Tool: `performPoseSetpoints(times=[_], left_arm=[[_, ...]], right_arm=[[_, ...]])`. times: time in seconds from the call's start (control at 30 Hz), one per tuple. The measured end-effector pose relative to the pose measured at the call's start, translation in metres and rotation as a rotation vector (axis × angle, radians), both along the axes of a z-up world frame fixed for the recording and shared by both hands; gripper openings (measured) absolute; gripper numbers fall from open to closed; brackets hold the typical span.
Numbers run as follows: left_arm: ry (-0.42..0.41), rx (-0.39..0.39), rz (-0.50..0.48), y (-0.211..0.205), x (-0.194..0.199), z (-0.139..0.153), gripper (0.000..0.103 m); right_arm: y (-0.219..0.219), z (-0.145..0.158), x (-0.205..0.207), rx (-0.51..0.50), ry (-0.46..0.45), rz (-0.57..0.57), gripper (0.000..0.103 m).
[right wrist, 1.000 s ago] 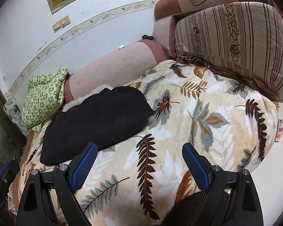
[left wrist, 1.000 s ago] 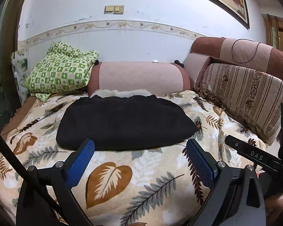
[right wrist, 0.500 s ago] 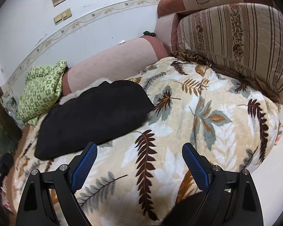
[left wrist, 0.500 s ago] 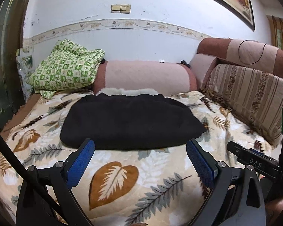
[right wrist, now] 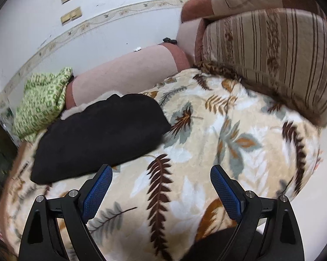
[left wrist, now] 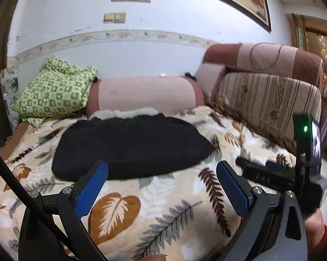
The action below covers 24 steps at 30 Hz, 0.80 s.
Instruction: Fold large clothes
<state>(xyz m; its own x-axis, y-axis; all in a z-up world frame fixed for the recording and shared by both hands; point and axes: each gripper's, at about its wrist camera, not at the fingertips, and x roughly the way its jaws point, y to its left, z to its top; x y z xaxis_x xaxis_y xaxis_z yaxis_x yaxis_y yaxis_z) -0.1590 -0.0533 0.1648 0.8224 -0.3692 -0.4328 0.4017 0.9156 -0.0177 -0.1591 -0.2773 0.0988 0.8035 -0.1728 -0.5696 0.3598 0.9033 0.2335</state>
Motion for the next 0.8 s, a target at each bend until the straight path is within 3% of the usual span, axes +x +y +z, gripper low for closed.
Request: performPoseSetpoints(times=[0.2,0.43,0.57,0.67,0.8], left_arm=[[0.068,-0.021,0.027,0.009,0.015,0.0,0.099],[0.06,-0.023,0.239,0.045,0.019,0.008,0.099],[0.075,0.047,0.387,0.06,0.023,-0.001,0.099],[0.127,0.099,0.409,0.06,0.035,-0.009,0.099],[0.164,0.097,0.416,0.056,0.043,-0.011,0.099]], right_arm=[[0.001,0.008,0.001,-0.046,-0.03,-0.02,0.094],[0.025,-0.001,0.02,-0.015,-0.025,0.09,0.094],[0.043,-0.005,0.027,-0.019,-0.068,0.176,0.094],[0.056,-0.014,0.034,-0.055,-0.055,0.216,0.094],[0.055,-0.016,0.03,-0.068,-0.063,0.206,0.094]])
